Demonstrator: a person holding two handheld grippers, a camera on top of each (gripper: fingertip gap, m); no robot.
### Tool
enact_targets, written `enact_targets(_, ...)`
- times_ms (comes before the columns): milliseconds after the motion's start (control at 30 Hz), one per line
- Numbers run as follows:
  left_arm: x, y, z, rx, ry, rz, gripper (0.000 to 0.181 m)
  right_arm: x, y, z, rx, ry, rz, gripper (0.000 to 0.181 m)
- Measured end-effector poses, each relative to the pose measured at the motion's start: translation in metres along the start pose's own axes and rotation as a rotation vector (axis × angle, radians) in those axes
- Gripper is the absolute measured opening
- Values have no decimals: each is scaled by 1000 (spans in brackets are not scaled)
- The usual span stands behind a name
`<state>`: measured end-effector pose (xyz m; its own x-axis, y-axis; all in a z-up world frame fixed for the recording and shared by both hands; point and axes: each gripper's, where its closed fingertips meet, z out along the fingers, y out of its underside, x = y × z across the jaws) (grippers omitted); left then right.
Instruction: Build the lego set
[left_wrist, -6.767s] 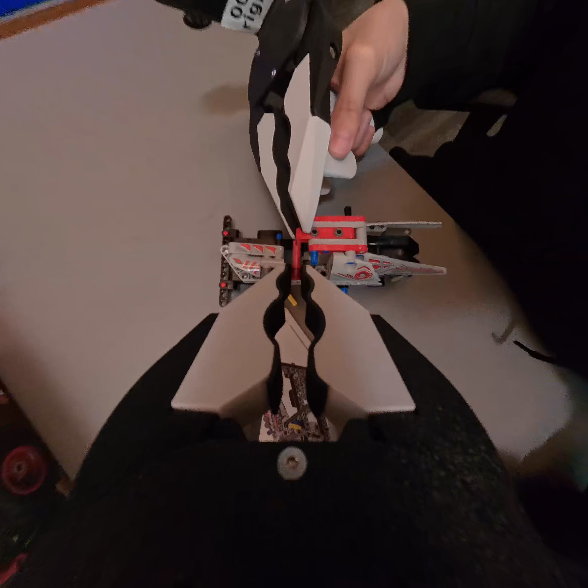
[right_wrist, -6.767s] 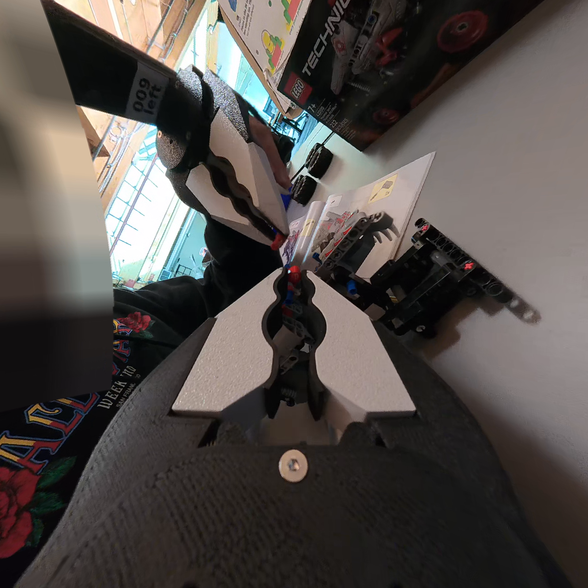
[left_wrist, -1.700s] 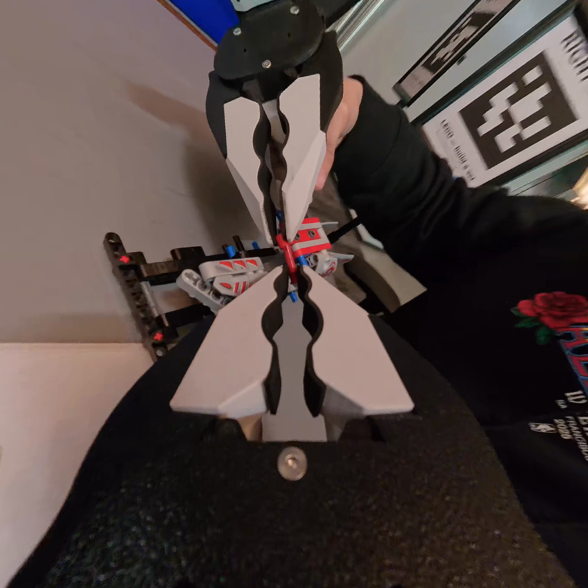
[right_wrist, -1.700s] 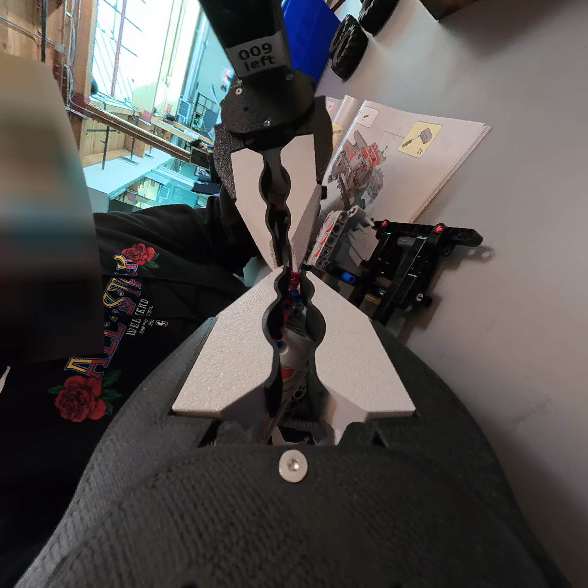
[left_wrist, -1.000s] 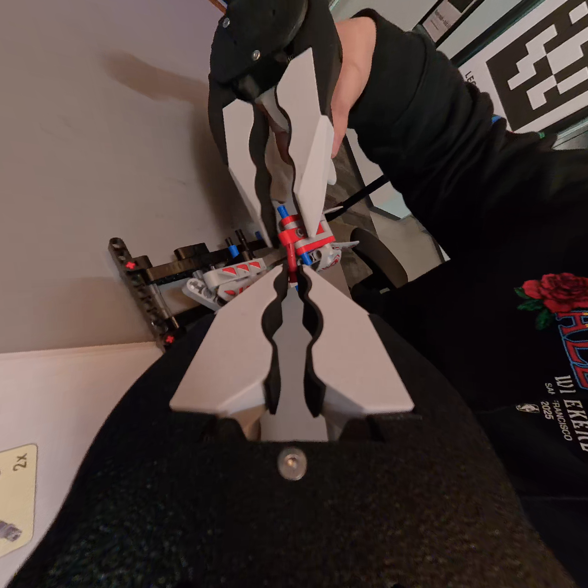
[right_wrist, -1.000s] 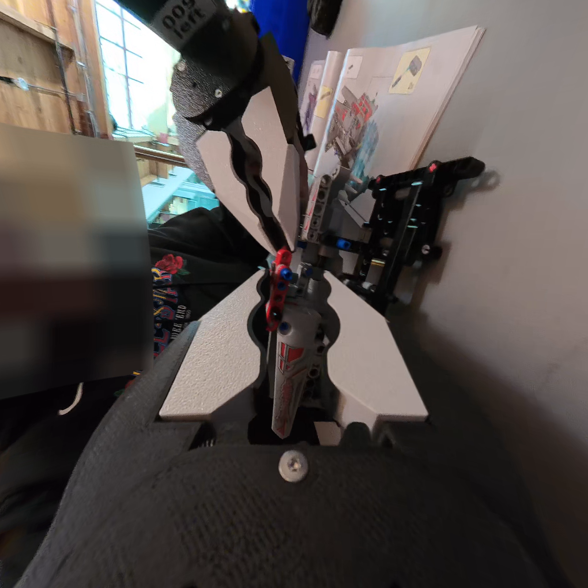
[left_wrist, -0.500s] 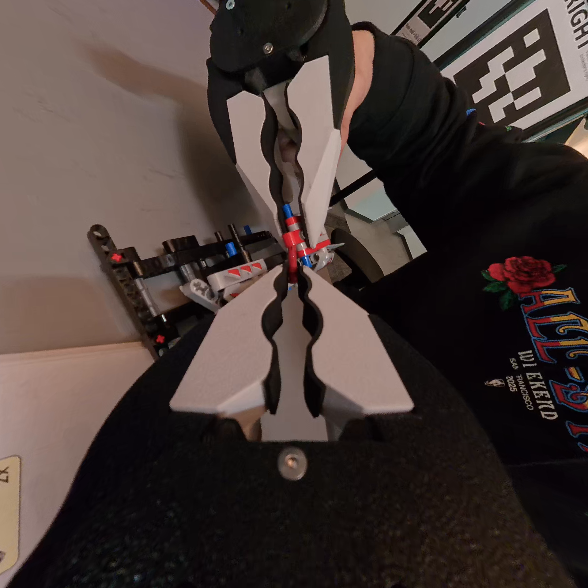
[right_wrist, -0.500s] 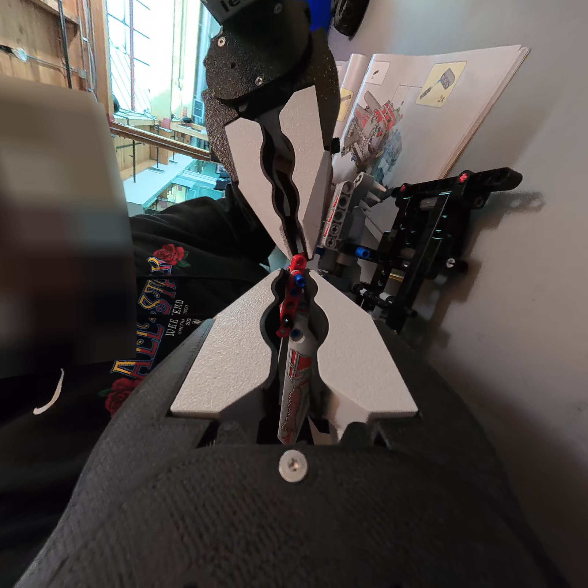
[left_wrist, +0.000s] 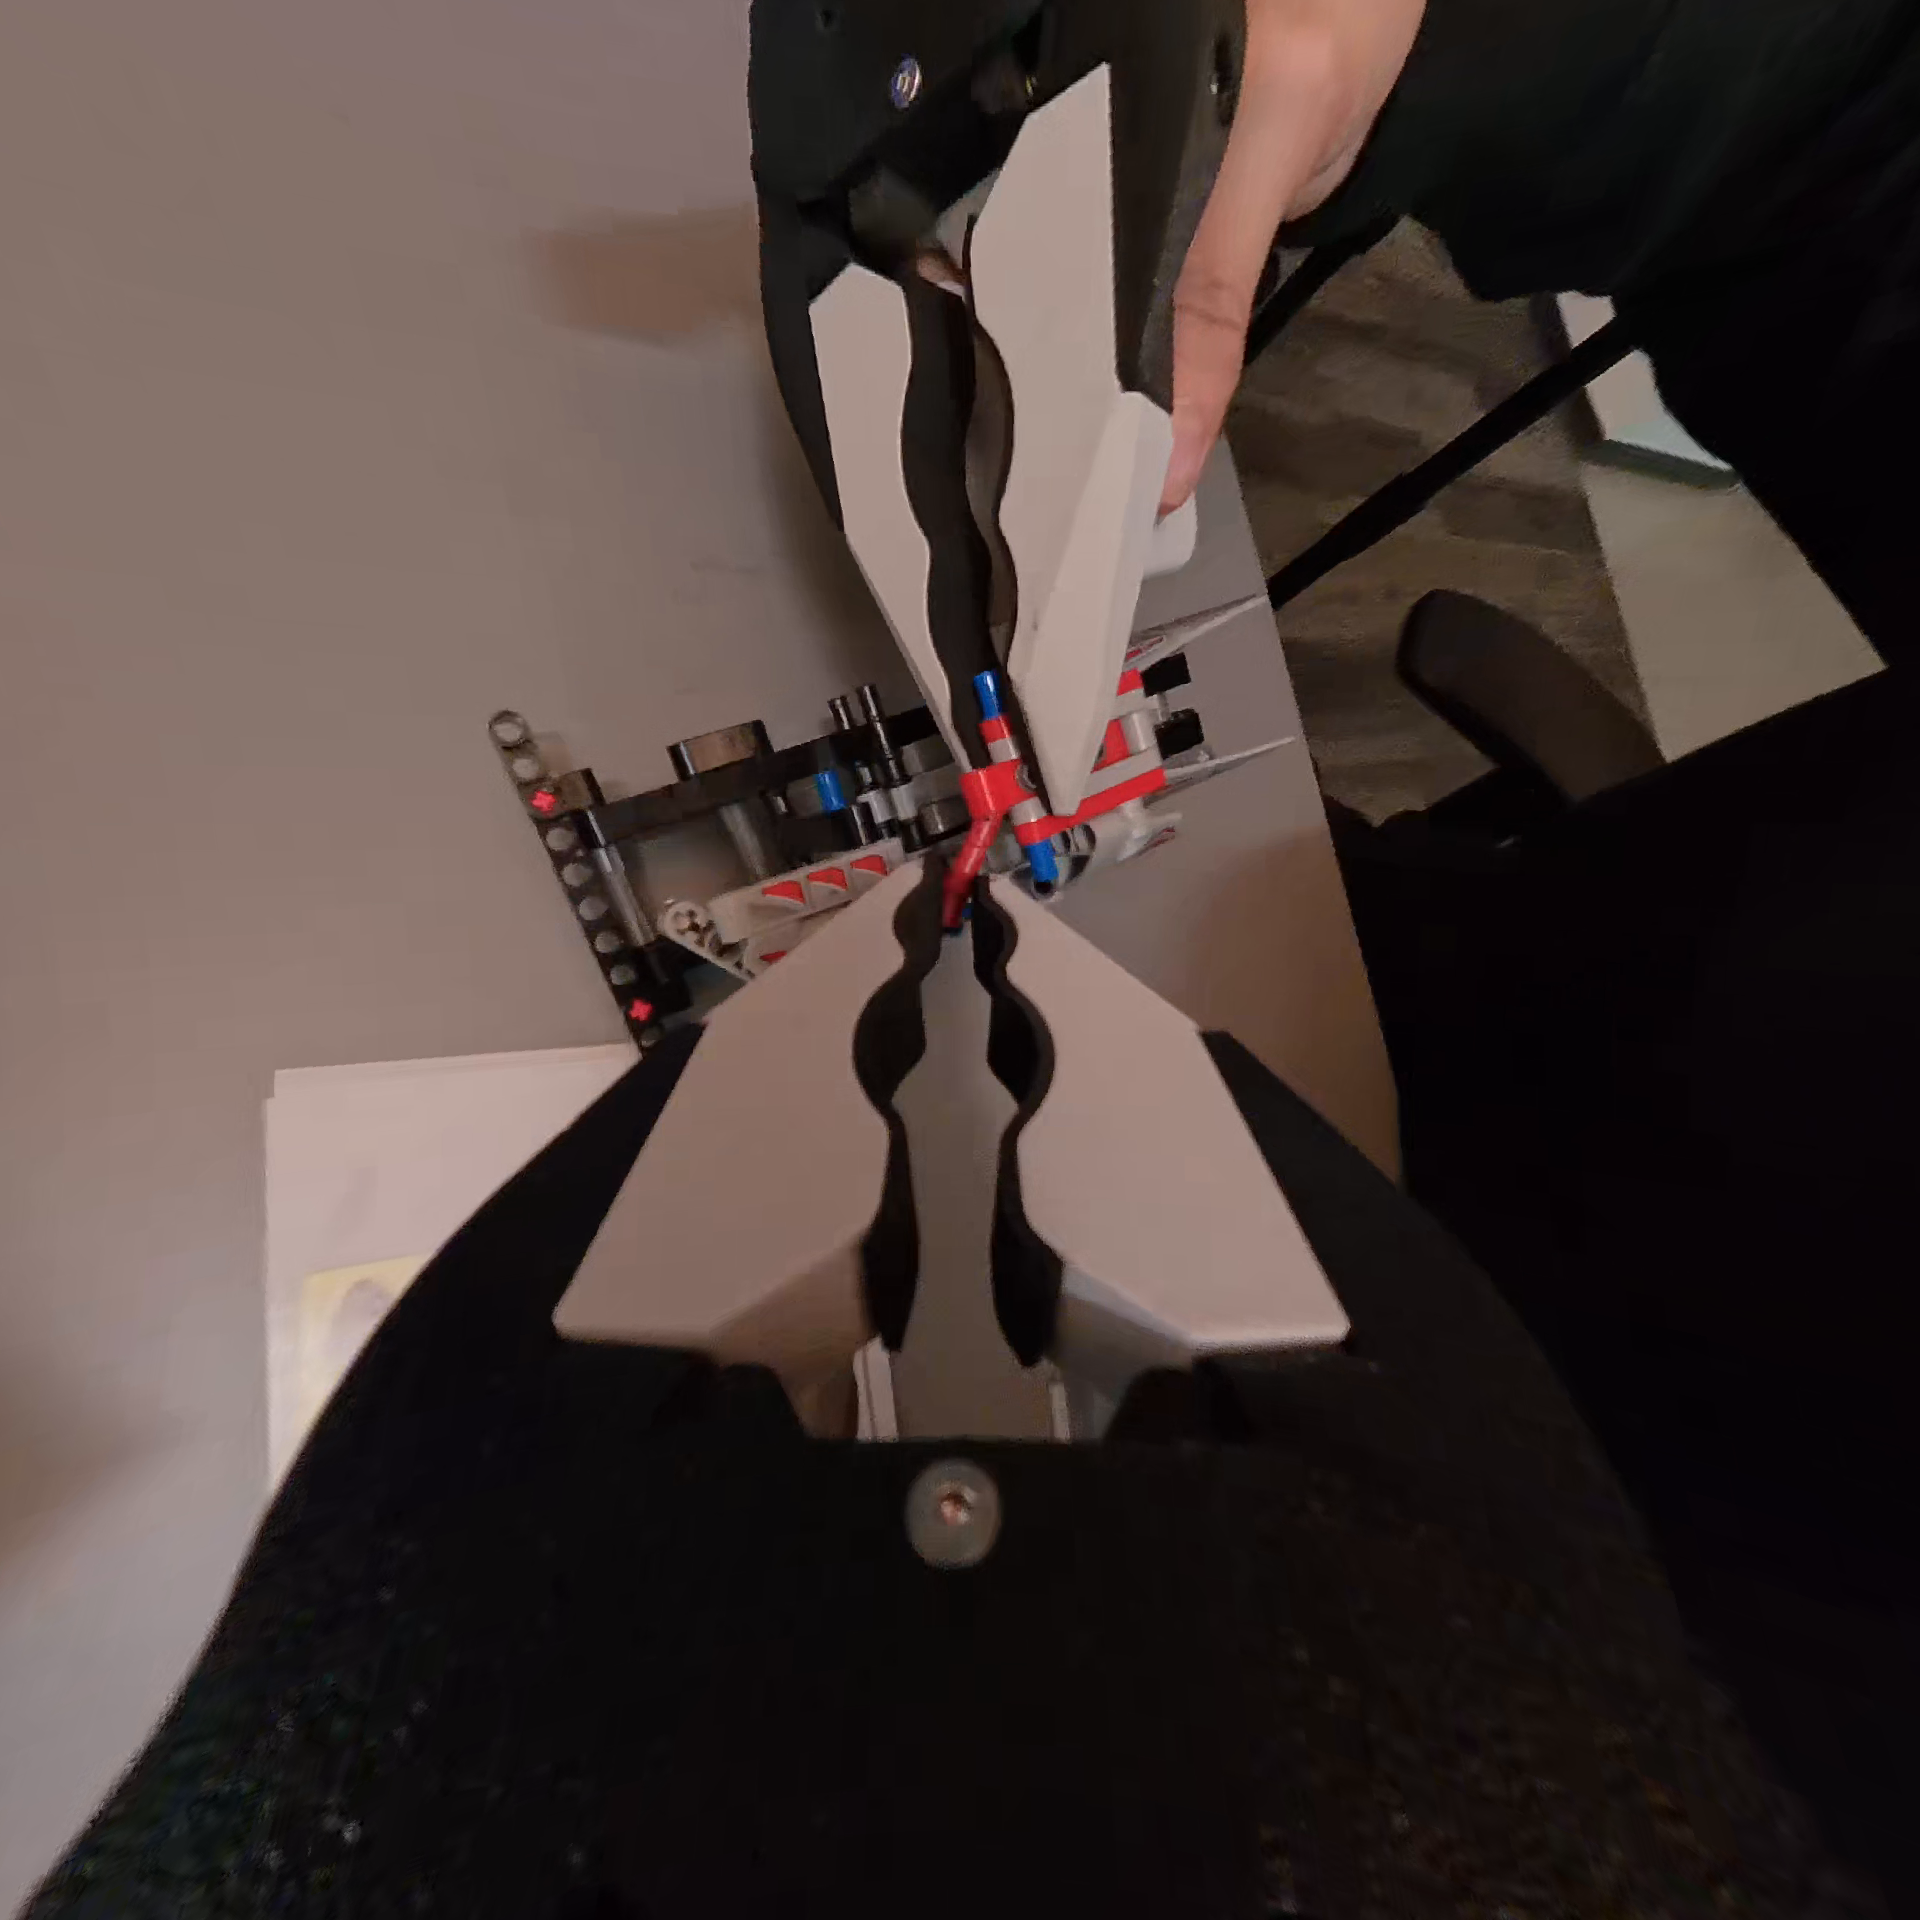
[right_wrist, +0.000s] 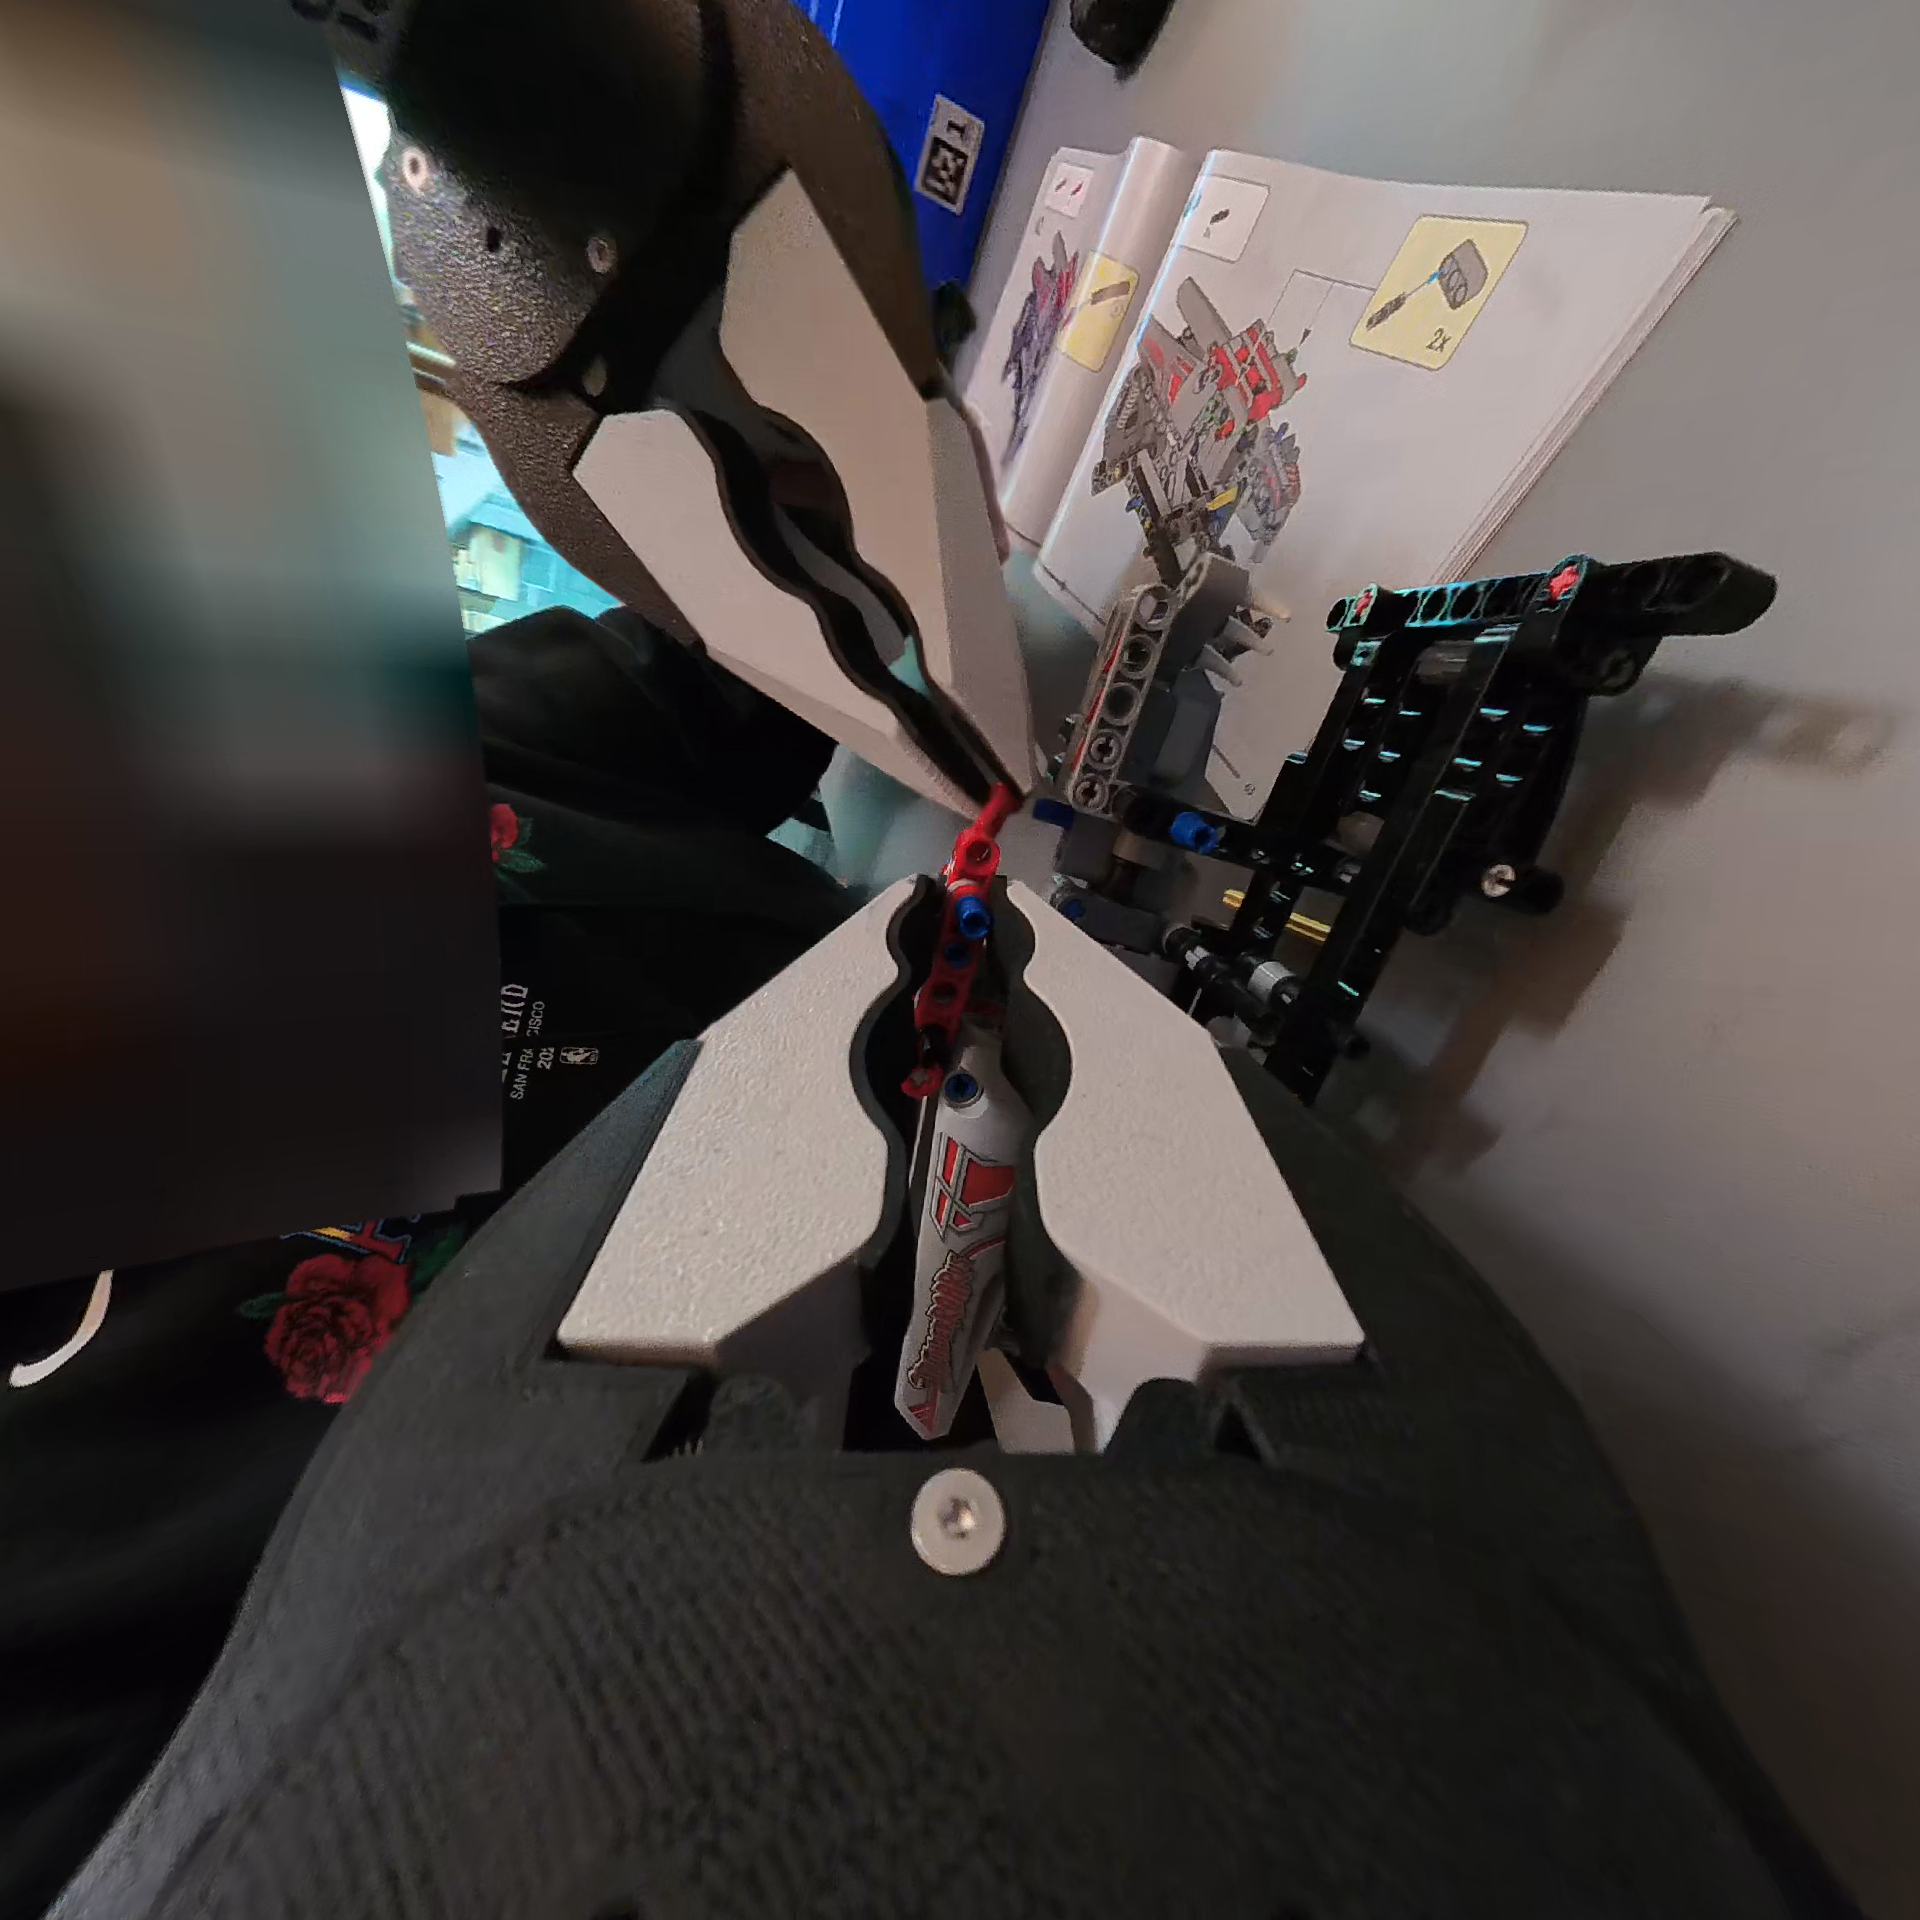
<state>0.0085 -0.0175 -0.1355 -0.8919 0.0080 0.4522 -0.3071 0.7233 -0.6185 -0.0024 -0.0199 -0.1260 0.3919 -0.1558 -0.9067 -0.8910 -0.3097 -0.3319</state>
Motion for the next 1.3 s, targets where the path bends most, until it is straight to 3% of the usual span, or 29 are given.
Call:
enact_targets(167,9,-3,1,100,165,-159,4,1,-2,-4,49,-71,12,9)
enact_targets(367,7,-4,3,229,154,-217,4,2,-3,-6,72,-107,15,10)
enact_targets(567,5,1,5,224,99,-213,4,3,-3,-8,89,-131,11,10)
enact_targets(1300,6,-3,7,192,157,-237,3,3,-3,-9,95,-135,1,10)
